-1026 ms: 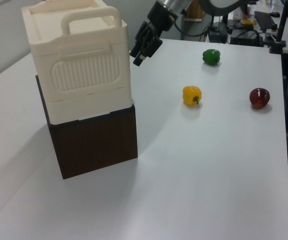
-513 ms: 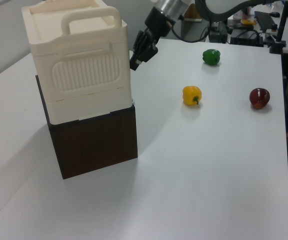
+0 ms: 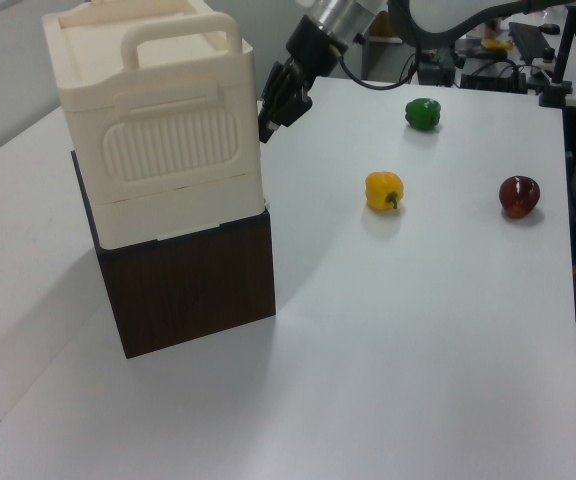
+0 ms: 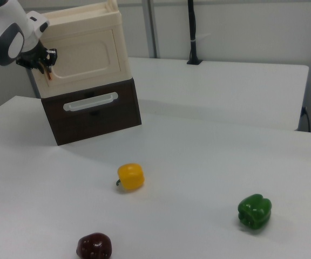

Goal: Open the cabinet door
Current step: 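Pull the grasped door edge outward, swinging the door on its hinge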

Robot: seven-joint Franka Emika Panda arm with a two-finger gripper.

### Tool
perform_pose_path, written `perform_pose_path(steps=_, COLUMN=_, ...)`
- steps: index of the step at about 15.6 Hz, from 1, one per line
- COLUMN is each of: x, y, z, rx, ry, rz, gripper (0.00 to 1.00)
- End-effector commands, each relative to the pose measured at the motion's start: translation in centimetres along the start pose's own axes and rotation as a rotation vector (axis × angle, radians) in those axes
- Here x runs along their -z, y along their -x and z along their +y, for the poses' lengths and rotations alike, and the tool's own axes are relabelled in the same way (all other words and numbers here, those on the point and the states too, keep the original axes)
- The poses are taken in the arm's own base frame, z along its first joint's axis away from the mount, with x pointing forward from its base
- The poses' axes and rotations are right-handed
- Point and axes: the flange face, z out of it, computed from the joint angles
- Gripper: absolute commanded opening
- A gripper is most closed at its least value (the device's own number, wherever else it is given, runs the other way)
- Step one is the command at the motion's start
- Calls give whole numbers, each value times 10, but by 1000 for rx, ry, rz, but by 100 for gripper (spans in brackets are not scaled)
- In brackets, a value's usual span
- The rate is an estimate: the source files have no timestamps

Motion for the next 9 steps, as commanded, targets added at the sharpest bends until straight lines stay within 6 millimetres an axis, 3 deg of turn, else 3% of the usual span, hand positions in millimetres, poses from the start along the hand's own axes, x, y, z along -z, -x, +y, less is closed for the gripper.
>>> perform_pose_path(steps=1, x=-6, y=-11, z=-1, rx=11, ry=21, rz=66, gripper=0)
perform_pose_path(steps=5, x=7, y=-11, z=-1, rx=9, ry=17, rz=69, gripper=0)
perform_pose_path(steps=9, x=20, y=5, z=0, rx=1, ry=3, rz=36, gripper=0)
